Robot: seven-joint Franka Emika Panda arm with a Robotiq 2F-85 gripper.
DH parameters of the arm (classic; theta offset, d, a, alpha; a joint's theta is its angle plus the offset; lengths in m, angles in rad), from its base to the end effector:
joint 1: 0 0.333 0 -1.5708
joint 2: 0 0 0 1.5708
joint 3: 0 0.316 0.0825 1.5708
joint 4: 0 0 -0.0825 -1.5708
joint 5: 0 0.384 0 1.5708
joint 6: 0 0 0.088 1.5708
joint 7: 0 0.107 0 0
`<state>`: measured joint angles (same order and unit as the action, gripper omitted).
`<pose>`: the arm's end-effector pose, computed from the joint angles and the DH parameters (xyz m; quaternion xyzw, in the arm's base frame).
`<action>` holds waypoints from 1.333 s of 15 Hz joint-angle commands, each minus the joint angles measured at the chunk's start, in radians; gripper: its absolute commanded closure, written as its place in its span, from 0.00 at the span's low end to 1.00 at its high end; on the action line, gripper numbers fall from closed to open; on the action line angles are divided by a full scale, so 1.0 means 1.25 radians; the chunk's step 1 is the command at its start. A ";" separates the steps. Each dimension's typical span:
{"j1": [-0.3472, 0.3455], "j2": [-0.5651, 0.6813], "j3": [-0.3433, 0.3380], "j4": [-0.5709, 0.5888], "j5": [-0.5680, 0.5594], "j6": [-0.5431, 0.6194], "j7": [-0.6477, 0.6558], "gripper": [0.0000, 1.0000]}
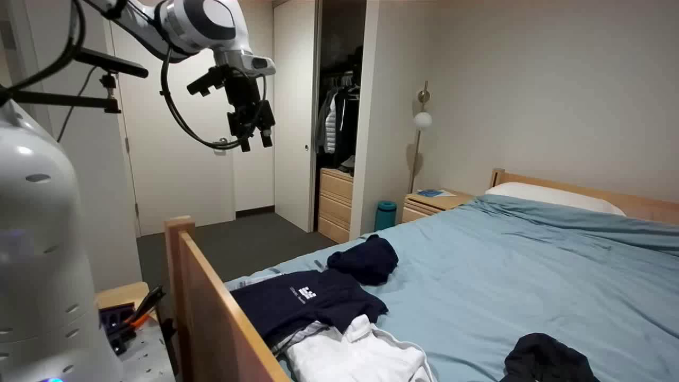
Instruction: Pick the shirts on the bottom left side of the bed and place them on top of the blue shirt
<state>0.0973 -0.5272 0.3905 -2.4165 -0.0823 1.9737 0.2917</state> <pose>0.3559 0.1954 0.4913 0.9865 0.0904 0.0703 0.1167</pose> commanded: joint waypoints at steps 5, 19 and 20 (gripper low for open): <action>0.020 -0.011 -0.058 -0.090 -0.013 0.088 0.017 0.00; 0.006 0.033 -0.131 -0.229 0.005 0.135 -0.008 0.00; -0.016 0.083 -0.160 -0.224 0.012 0.199 -0.020 0.00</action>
<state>0.0964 -0.5141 0.2534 -2.7139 -0.0829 2.1240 0.3129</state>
